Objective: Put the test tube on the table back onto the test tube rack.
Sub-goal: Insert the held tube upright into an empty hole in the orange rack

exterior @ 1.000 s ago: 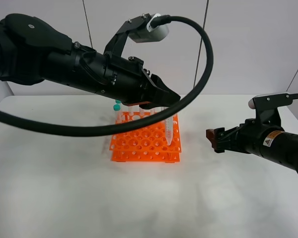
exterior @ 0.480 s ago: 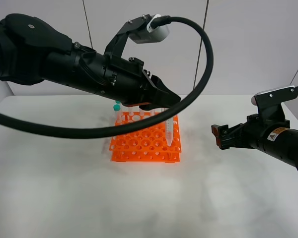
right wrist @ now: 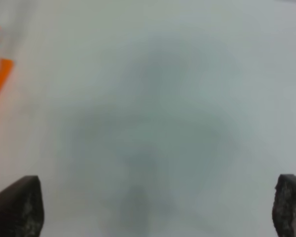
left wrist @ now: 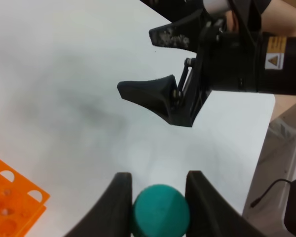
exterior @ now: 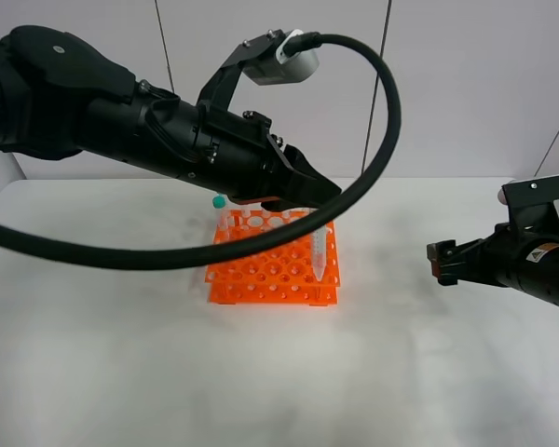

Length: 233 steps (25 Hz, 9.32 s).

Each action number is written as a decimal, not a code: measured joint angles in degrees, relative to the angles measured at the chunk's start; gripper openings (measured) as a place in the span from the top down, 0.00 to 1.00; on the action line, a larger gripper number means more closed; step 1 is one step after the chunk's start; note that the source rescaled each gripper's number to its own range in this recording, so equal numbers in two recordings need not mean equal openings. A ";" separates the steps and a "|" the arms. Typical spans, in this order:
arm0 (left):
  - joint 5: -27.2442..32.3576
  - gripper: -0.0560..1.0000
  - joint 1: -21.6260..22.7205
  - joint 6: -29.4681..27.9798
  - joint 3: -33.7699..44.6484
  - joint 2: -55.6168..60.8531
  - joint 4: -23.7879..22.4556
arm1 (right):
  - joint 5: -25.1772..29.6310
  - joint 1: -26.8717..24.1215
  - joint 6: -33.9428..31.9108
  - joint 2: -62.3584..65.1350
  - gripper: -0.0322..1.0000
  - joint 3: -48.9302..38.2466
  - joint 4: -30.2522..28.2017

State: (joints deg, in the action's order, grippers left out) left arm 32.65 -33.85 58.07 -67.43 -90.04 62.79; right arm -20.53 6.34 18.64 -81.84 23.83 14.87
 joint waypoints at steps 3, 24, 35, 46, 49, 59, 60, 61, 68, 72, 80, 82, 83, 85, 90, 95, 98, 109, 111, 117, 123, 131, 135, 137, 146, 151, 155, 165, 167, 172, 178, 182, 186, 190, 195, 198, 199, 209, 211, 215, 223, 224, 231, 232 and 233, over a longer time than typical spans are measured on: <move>0.17 0.94 0.00 0.05 0.00 0.00 -0.10 | 2.63 -0.37 1.11 0.00 0.00 0.95 0.20; 2.29 0.94 0.00 0.05 0.00 0.00 -0.16 | 21.83 -7.73 3.12 3.39 0.00 11.99 0.63; 2.45 0.94 0.00 0.65 0.00 0.00 -0.16 | 29.26 -7.74 -11.28 9.72 0.00 15.40 -20.23; 2.51 0.94 0.00 1.61 0.00 0.00 -0.16 | 33.95 -7.74 -16.41 27.26 0.00 15.40 -23.22; 2.51 0.94 0.00 1.67 0.00 0.00 -0.16 | 37.01 -7.74 -16.41 32.64 0.00 15.40 -23.33; 2.51 0.94 0.00 1.80 0.00 0.00 -0.16 | 49.94 -7.74 -17.99 46.95 0.00 15.40 -21.67; 2.51 0.94 0.00 1.80 0.00 0.00 -0.16 | 51.79 -7.74 -18.06 48.62 0.00 15.40 -21.42; 2.51 0.94 0.00 1.80 0.00 0.00 -0.16 | 54.21 -7.74 -18.06 50.59 0.00 15.40 -21.26; 2.56 0.94 0.00 2.09 0.00 0.00 -0.16 | 70.16 -7.74 -17.89 61.70 0.00 15.44 -21.00; 2.56 0.94 0.00 2.09 0.00 0.00 -0.16 | 75.55 -7.74 -17.89 66.71 0.00 15.44 -20.52; 2.56 0.94 0.00 2.18 0.00 0.00 -0.16 | 83.46 -7.74 -17.89 74.83 0.00 15.33 -19.89; 2.56 0.94 0.00 2.18 0.00 0.00 -0.16 | 84.21 -7.74 -17.89 76.95 0.00 15.19 -19.89; 2.56 0.94 0.00 2.18 0.00 0.00 -0.16 | 84.26 -7.74 -17.89 78.20 0.00 15.15 -19.89; 2.61 0.94 0.00 2.24 0.00 0.00 -0.16 | 84.26 -7.74 -17.89 80.67 0.00 15.15 -19.89; 2.61 0.94 0.00 2.35 0.00 0.00 -0.16 | 84.11 -7.74 -17.89 82.20 0.00 14.43 -19.68; 2.61 0.94 0.00 2.42 0.00 0.00 -0.35 | 83.88 -7.74 -17.89 82.20 0.00 9.03 -18.83; 2.61 0.94 0.00 2.42 0.00 0.00 -0.40 | 82.22 -7.74 -17.89 82.20 0.00 5.68 -18.57; 2.56 0.95 0.00 2.44 0.00 0.00 -0.83 | 79.54 -7.74 -18.64 82.20 0.00 4.53 -18.21; 2.56 0.95 0.00 2.44 0.00 0.00 -0.83 | 79.54 -7.74 -18.64 82.20 0.00 4.53 -18.21; 2.56 0.95 0.00 2.44 0.00 0.00 -0.83 | 79.54 -7.74 -18.64 82.20 0.00 4.53 -18.21; 1.05 0.95 0.00 2.50 0.00 0.00 -0.89 | 79.54 -7.74 -18.64 82.20 0.00 4.53 -18.21; -5.43 0.95 0.00 2.52 0.00 0.00 -1.81 | 79.54 -7.74 -18.64 82.20 0.00 4.53 -18.21; -10.45 0.95 0.00 1.31 0.00 0.00 -5.74 | 79.54 -7.74 -18.64 82.20 0.00 4.53 -18.21; -13.49 0.95 0.00 -0.98 0.00 0.00 -9.25 | 79.54 -7.74 -18.64 82.20 0.00 4.53 -18.21; -25.61 0.95 0.00 -29.77 0.00 -3.40 -35.09 | 79.54 -7.74 -18.64 82.20 0.00 4.53 -18.21; -30.41 0.95 0.71 -45.00 0.00 -8.43 -45.86 | 79.54 -7.74 -18.64 82.20 0.00 4.53 -18.21; -33.08 0.95 2.16 -52.21 0.00 -11.02 -52.56 | 79.54 -7.74 -18.94 82.20 0.00 4.53 -18.21; -38.63 0.95 5.45 -54.50 0.00 -14.58 -54.76 | 79.54 -7.74 -18.94 82.20 0.00 4.53 -18.21; -39.39 0.95 5.59 -54.78 0.00 -14.82 -54.76 | 79.54 -7.74 -18.94 82.20 0.00 4.53 -18.21; -41.19 0.95 6.17 -55.03 0.00 -15.90 -54.76 | 79.54 -7.74 -18.94 82.20 0.00 4.53 -18.21; -41.65 0.95 6.83 -55.09 0.00 -16.77 -56.12 | 79.54 -7.74 -18.94 82.20 0.00 4.53 -18.21; -42.33 0.95 7.18 -55.09 0.00 -16.77 -56.19 | 79.54 -7.74 -18.94 82.20 0.00 4.53 -18.21; -42.33 0.95 7.37 -55.09 0.00 -16.77 -56.23 | 79.54 -7.74 -18.94 82.20 0.00 4.53 -18.21; -42.11 0.95 7.37 -55.38 0.00 -16.77 -56.25 | 79.54 -7.74 -18.94 82.20 0.00 4.53 -18.21; -41.99 0.95 7.37 -55.82 0.00 -16.77 -56.25 | 79.54 -7.74 -18.94 82.20 0.00 4.53 -18.21; -42.27 0.95 7.37 -57.04 0.00 -17.31 -56.25 | 79.54 -7.74 -18.94 82.20 0.00 4.53 -18.21; -42.34 0.95 7.37 -57.25 0.00 -17.67 -56.25 | 79.54 -7.74 -18.94 82.20 0.00 4.53 -18.21; -43.20 0.95 7.37 -57.51 0.00 -19.06 -56.30 | 79.54 -7.74 -18.94 82.20 0.00 4.53 -18.21; -43.44 0.95 7.37 -57.50 0.00 -19.83 -56.30 | 79.54 -7.74 -18.94 82.20 0.00 4.53 -18.21; -43.44 0.95 7.37 -57.50 0.52 -20.84 -56.30 | 79.54 -7.74 -18.94 82.20 0.00 4.53 -18.21; -44.73 0.95 7.37 -57.50 0.59 -23.21 -56.30 | 79.54 -7.74 -18.94 82.20 0.00 4.53 -18.21; -44.85 0.95 7.41 -57.50 0.59 -23.91 -56.30 | 79.54 -7.74 -18.94 82.20 0.00 4.53 -18.21; -46.11 0.95 7.41 -57.50 0.59 -25.49 -56.30 | 79.54 -7.74 -18.94 82.20 0.00 4.53 -18.21; -46.17 0.95 7.41 -57.50 0.59 -25.49 -56.30 | 79.54 -7.74 -18.94 82.20 0.00 4.53 -18.21; -46.22 0.95 7.41 -57.50 0.59 -25.49 -56.30 | 79.54 -7.74 -18.94 82.20 0.00 4.53 -18.21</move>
State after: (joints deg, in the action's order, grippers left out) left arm -13.58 -26.44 0.56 -66.84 -115.53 6.48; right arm 59.01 -1.40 -0.30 0.35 28.35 -3.34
